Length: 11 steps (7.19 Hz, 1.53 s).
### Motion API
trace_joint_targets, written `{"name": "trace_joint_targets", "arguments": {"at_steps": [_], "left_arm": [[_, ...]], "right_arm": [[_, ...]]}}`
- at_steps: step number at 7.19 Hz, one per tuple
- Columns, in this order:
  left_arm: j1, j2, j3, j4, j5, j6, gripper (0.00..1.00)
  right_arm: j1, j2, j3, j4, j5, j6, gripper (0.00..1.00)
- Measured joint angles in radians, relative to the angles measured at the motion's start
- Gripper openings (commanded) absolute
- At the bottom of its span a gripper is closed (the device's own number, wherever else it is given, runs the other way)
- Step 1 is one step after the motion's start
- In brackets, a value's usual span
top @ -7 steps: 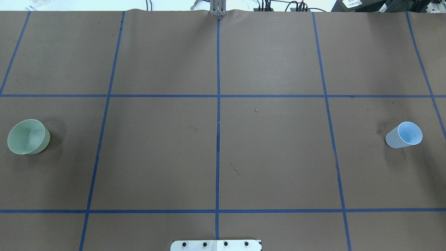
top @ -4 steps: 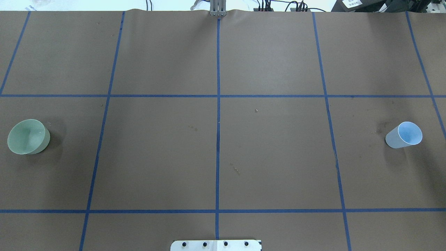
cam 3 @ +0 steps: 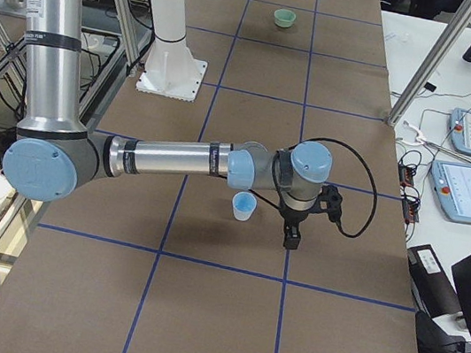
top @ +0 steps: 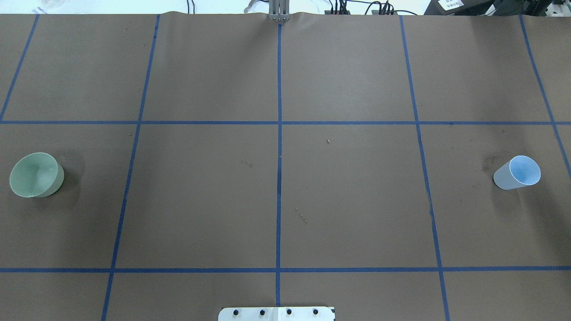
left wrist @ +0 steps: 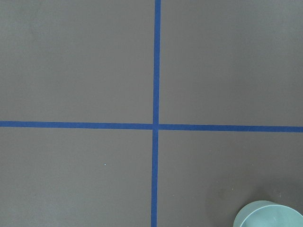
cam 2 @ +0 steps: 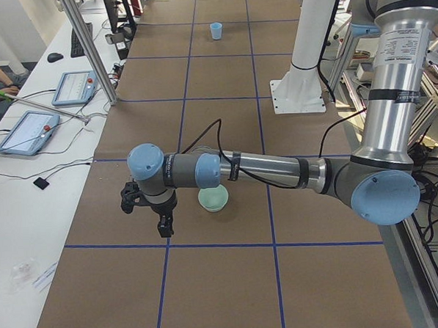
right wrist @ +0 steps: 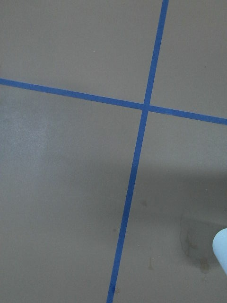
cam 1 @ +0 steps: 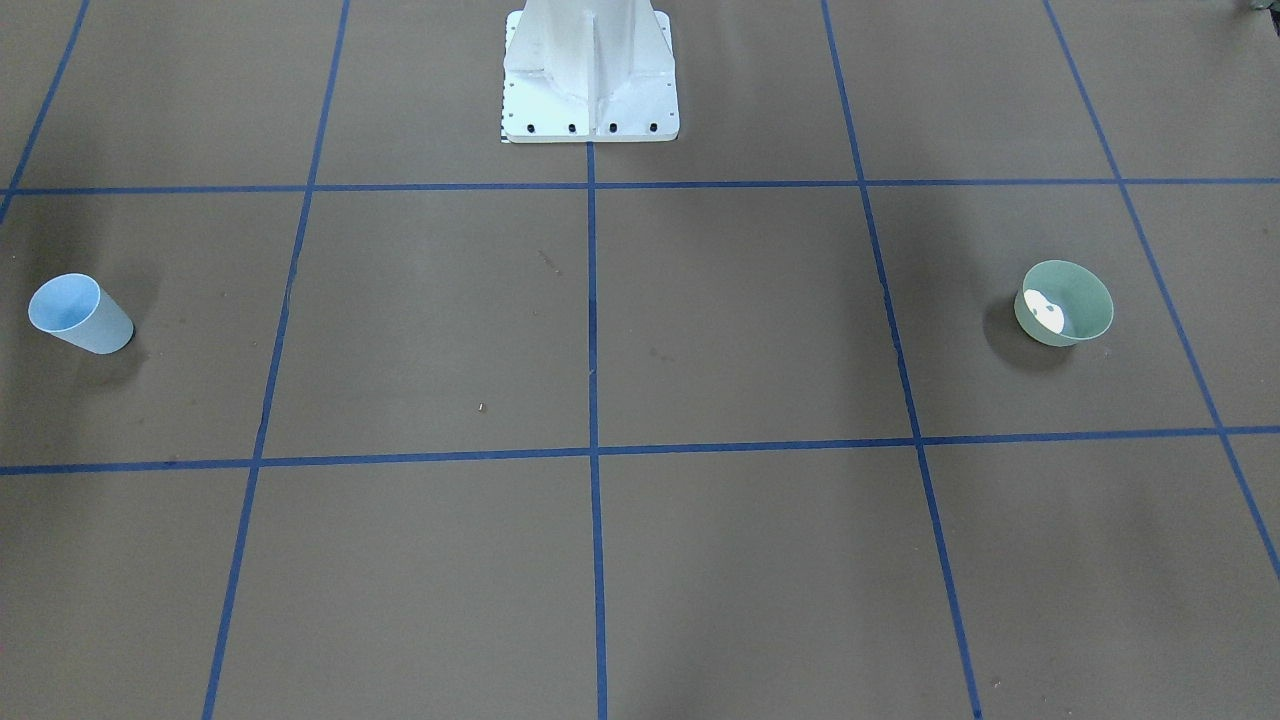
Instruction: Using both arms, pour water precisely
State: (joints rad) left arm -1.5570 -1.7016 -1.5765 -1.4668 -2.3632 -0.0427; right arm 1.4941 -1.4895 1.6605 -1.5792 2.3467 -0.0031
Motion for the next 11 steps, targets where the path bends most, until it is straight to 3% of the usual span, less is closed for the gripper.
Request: {"name": "trace_joint_targets", "arguments": {"at_steps": [11], "left_arm": [[0.009, 0.060, -0.073, 0.002, -0.041, -0.010, 0.99]], "right_arm": [[-0.001, 0.033, 0.016, -0.022, 0.005, 0.002, 0.99]]}}
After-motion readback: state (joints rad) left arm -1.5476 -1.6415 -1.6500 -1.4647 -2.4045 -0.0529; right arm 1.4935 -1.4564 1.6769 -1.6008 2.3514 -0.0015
